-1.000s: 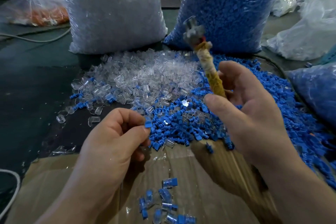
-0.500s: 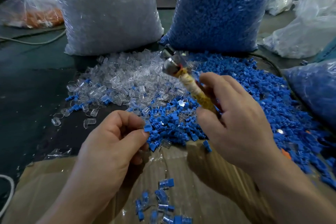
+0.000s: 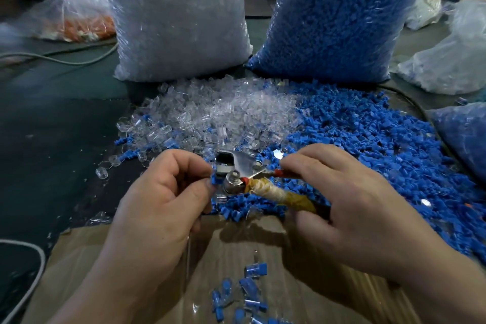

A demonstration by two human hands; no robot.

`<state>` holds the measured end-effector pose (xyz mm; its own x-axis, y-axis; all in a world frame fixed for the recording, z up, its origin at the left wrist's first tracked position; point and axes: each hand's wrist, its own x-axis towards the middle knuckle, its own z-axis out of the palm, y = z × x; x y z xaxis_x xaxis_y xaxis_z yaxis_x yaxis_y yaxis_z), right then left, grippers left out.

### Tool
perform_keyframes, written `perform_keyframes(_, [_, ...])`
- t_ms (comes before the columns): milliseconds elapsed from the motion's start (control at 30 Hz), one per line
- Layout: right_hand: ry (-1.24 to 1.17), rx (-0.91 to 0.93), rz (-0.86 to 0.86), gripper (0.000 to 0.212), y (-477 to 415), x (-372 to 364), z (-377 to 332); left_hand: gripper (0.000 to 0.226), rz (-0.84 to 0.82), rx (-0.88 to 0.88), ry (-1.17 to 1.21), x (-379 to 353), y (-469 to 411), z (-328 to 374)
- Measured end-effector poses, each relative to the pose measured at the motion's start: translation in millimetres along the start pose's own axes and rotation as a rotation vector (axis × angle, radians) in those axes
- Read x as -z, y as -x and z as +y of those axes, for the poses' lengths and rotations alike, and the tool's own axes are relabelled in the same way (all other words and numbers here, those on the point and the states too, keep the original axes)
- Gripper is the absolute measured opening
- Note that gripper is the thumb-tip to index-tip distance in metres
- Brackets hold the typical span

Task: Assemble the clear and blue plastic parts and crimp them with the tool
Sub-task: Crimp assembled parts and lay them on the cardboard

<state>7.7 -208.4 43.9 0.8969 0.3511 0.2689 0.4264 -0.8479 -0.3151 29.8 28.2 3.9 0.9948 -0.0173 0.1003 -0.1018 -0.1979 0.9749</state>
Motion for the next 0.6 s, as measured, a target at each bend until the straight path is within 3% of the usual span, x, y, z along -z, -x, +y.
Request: perform_keyframes(600, [-0.005,0.02,-0.053,0.057,0.2,2.0,0.2,0.028,0.006,-0.042,-0.053,-1.2,4.0,10.3])
